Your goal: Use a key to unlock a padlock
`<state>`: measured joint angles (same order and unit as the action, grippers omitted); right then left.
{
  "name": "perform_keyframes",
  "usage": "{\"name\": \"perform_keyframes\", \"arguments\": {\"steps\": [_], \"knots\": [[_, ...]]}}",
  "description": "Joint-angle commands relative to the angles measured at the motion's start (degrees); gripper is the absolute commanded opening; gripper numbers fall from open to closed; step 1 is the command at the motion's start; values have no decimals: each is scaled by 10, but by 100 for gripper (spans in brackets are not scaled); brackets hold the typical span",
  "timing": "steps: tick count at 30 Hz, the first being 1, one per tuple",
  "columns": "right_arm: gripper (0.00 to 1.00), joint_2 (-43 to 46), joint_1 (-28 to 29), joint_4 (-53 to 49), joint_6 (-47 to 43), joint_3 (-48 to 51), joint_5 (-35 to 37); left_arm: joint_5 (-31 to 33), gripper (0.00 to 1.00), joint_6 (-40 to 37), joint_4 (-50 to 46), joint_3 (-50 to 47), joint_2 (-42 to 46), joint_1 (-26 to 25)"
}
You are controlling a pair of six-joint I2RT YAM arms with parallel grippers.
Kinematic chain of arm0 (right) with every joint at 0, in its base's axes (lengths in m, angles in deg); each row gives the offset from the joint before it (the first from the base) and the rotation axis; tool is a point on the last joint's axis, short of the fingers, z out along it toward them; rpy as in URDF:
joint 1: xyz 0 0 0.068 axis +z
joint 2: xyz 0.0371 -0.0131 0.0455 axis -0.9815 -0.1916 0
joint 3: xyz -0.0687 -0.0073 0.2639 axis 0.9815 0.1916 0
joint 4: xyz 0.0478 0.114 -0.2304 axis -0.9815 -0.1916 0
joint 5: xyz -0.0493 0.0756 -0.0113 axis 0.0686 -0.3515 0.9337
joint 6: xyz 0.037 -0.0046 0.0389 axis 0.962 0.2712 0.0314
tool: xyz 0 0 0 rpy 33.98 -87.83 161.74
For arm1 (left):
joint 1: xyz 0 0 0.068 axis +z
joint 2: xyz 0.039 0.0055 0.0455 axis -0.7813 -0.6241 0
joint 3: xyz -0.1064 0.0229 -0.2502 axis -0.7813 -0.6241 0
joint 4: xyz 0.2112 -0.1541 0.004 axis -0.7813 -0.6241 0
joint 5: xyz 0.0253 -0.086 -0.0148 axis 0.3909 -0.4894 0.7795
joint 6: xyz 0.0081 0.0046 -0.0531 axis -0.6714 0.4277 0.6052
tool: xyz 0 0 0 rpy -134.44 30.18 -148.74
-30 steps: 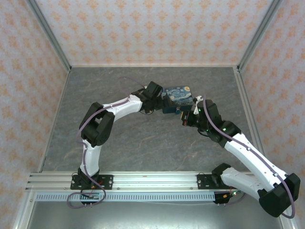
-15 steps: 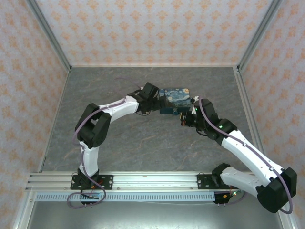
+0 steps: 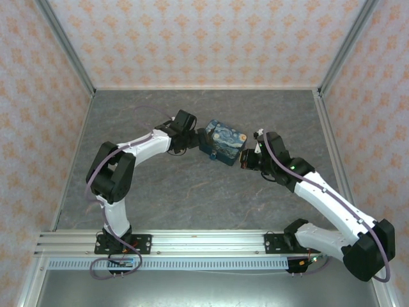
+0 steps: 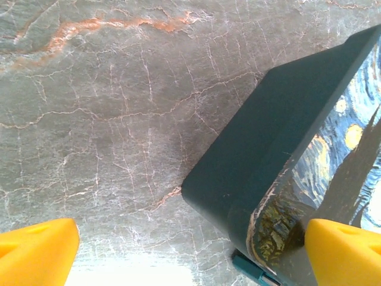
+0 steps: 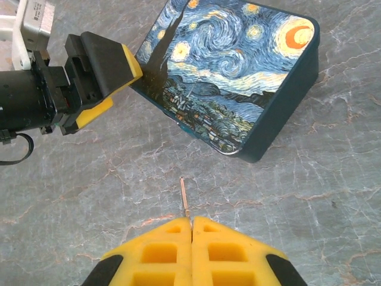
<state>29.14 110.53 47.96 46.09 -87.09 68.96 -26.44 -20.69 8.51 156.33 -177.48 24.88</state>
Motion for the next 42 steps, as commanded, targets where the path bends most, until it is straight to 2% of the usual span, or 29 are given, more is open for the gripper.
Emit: {"name": "perform_keyframes", "arguments": {"steps": [1, 6, 11, 14, 16, 19, 23, 35, 42], "knots": [[0, 0, -2, 45, 6, 7, -31, 5, 98, -29, 20, -41, 40, 1], [0, 2, -14, 118, 26, 38, -89, -1, 99, -52, 96, -98, 110, 2], [0, -12, -51, 174, 35, 69, -140, -11, 99, -85, 178, -182, 191, 1], [0, -32, -73, 214, 33, 86, -172, -27, 98, -122, 235, -239, 233, -10], [0, -51, -88, 248, 38, 95, -189, -11, 95, -161, 259, -273, 257, -29], [0, -91, -103, 278, 58, 90, -209, 35, 95, -181, 270, -312, 292, -59], [0, -145, -103, 285, 56, 71, -213, 30, 97, -175, 257, -333, 323, -70], [0, -259, -103, 369, 85, 37, -211, -79, 100, -174, 409, -345, 204, -69], [0, -295, -102, 403, 95, 23, -209, -123, 93, -171, 464, -324, 119, -69]]}}
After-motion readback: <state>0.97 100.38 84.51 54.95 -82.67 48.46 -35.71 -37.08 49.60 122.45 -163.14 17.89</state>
